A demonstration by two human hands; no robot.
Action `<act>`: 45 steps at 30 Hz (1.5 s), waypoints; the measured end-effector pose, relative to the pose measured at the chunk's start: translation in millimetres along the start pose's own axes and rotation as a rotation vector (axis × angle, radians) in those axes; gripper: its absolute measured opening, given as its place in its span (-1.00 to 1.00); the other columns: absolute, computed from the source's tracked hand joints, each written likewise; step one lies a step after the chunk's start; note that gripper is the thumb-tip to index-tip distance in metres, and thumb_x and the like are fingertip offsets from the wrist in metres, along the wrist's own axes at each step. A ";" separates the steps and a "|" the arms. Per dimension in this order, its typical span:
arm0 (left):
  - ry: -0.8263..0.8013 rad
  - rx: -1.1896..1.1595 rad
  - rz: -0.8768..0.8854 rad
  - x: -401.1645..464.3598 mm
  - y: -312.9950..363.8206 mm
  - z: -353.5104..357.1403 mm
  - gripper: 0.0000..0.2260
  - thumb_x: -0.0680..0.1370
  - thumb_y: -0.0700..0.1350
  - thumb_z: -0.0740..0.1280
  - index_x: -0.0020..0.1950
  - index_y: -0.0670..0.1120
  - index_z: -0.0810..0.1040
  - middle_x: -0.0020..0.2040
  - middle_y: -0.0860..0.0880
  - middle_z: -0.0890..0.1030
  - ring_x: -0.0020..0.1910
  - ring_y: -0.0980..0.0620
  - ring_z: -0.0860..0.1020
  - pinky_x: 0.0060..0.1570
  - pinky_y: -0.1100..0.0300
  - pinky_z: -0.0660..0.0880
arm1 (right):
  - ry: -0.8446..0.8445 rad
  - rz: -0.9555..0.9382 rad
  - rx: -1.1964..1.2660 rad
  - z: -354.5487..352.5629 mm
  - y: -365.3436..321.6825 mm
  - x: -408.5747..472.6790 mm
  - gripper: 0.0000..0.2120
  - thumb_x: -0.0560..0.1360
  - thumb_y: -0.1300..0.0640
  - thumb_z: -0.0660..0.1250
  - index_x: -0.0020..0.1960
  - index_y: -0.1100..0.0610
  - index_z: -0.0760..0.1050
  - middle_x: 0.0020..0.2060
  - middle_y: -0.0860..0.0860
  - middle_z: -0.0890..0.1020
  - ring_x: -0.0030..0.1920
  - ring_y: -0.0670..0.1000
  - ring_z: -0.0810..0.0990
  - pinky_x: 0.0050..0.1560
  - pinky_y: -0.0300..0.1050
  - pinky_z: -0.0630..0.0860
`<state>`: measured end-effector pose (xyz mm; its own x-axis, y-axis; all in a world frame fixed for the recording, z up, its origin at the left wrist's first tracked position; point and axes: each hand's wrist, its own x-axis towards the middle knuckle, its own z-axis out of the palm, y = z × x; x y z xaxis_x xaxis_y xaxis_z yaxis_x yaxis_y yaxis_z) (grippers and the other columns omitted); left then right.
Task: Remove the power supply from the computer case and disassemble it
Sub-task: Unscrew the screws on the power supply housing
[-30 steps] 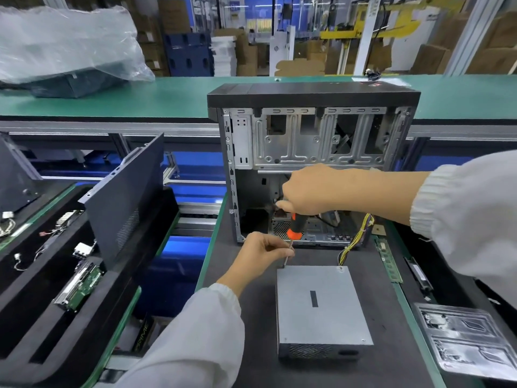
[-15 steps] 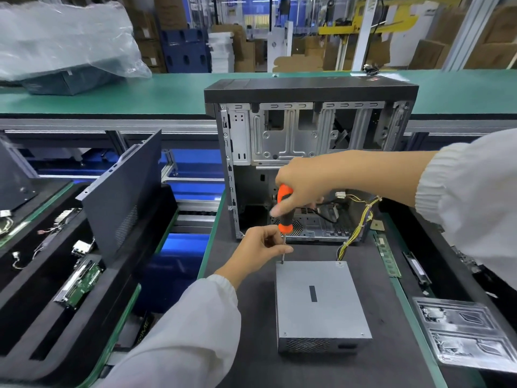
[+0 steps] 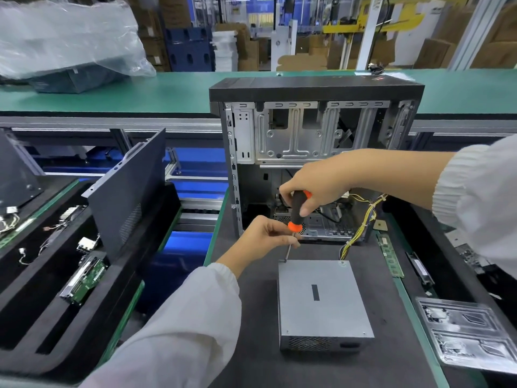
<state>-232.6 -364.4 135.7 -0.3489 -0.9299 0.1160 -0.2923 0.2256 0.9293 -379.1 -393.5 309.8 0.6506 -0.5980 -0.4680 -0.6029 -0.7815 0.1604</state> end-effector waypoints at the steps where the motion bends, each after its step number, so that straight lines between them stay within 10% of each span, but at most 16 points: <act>1: 0.015 0.023 0.000 2.2 -0.4 1.0 -0.90 0.48 -0.18 0.48 -0.04 -0.17 0.72 -0.11 -0.11 0.72 -0.08 -0.04 0.68 0.10 0.09 0.59 | 0.005 -0.022 -0.009 2.3 1.7 -1.8 -0.77 0.53 0.04 0.34 0.15 0.01 0.40 -0.09 -0.03 0.50 -0.12 0.02 0.45 -0.27 -0.17 0.30; 6: 0.074 -0.003 -0.003 1.9 -6.6 3.4 -0.89 0.43 -0.21 0.51 -0.10 -0.22 0.70 -0.20 -0.02 0.71 -0.17 0.06 0.66 -0.03 0.23 0.58 | 0.160 -0.100 -0.027 12.8 4.9 -0.5 -0.68 0.49 0.12 0.37 0.22 -0.06 0.47 -0.15 -0.18 0.33 -0.23 -0.14 0.38 -0.34 -0.32 0.21; 11: 0.087 -0.035 0.027 -2.0 -9.7 3.9 -0.88 0.42 -0.22 0.52 -0.19 -0.24 0.63 -0.24 -0.07 0.67 -0.19 0.04 0.64 -0.03 0.12 0.59 | 0.246 0.189 0.183 11.2 -6.6 9.2 -0.30 0.40 -0.49 0.07 -0.21 0.16 0.51 -0.54 0.01 0.59 -0.57 -0.04 0.56 -0.58 -0.25 0.38; 15: 0.103 -0.069 0.018 -4.2 -9.8 6.1 -0.78 0.43 -0.23 0.51 -0.17 -0.37 0.55 -0.21 -0.31 0.59 -0.18 -0.20 0.59 0.04 -0.10 0.56 | 0.395 0.185 -0.051 15.7 -15.2 17.5 -0.52 0.60 -0.22 0.06 -0.28 0.14 0.32 -0.42 -0.01 0.42 -0.39 0.01 0.42 -0.46 -0.17 0.22; 23: -0.105 -0.145 -0.015 -6.3 3.3 -12.9 -0.75 0.59 -0.28 0.31 0.26 -0.25 0.57 0.12 -0.19 0.66 0.14 0.00 0.63 0.19 0.21 0.51 | 0.028 0.029 -0.099 -1.2 -7.6 6.3 -0.84 0.60 -0.02 0.19 0.12 0.01 0.42 -0.11 -0.04 0.48 -0.11 0.01 0.43 -0.13 -0.07 0.36; 31: 0.071 -0.145 -0.020 0.2 -0.3 2.8 -0.87 0.49 -0.29 0.43 0.01 -0.29 0.68 -0.15 -0.16 0.71 -0.11 -0.02 0.69 0.02 0.18 0.60 | 0.159 -0.095 -0.188 0.0 -6.0 7.5 -0.58 0.46 0.22 0.38 0.27 -0.03 0.45 -0.03 -0.08 0.31 -0.03 0.02 0.40 -0.16 -0.13 0.32; 36: 0.148 -0.069 0.002 1.0 -3.4 3.9 -0.70 0.38 -0.08 0.53 -0.17 -0.32 0.64 -0.21 -0.29 0.64 -0.20 -0.09 0.57 0.05 -0.10 0.55 | 0.173 0.114 0.136 2.7 -3.1 3.3 -0.44 0.40 -0.41 0.22 0.02 0.10 0.45 -0.39 -0.06 0.60 -0.36 0.00 0.66 -0.30 -0.13 0.54; 38: 0.131 -0.063 0.009 1.2 -4.3 6.1 -0.74 0.41 -0.13 0.53 -0.23 -0.31 0.59 -0.28 -0.25 0.59 -0.25 -0.05 0.51 -0.02 -0.06 0.53 | 0.219 0.172 0.056 9.0 -6.7 8.6 -0.42 0.51 -0.37 0.05 -0.19 0.16 0.41 -0.54 0.02 0.54 -0.44 0.06 0.62 -0.37 -0.16 0.44; 45: -0.018 -0.055 -0.041 -0.7 3.2 -5.9 -0.89 0.50 -0.19 0.45 -0.01 -0.20 0.65 -0.05 -0.26 0.64 -0.08 0.01 0.58 0.12 0.17 0.49 | 0.078 0.023 -0.008 1.6 -11.1 6.7 -0.78 0.62 -0.01 0.15 0.19 0.06 0.41 0.00 0.01 0.45 -0.05 0.04 0.44 -0.06 -0.05 0.40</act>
<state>-228.0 -364.7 140.7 -0.3540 -0.9325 0.0714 -0.2574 0.1705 0.9511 -368.8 -388.5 303.5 0.6708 -0.6275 -0.3952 -0.6147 -0.7686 0.1772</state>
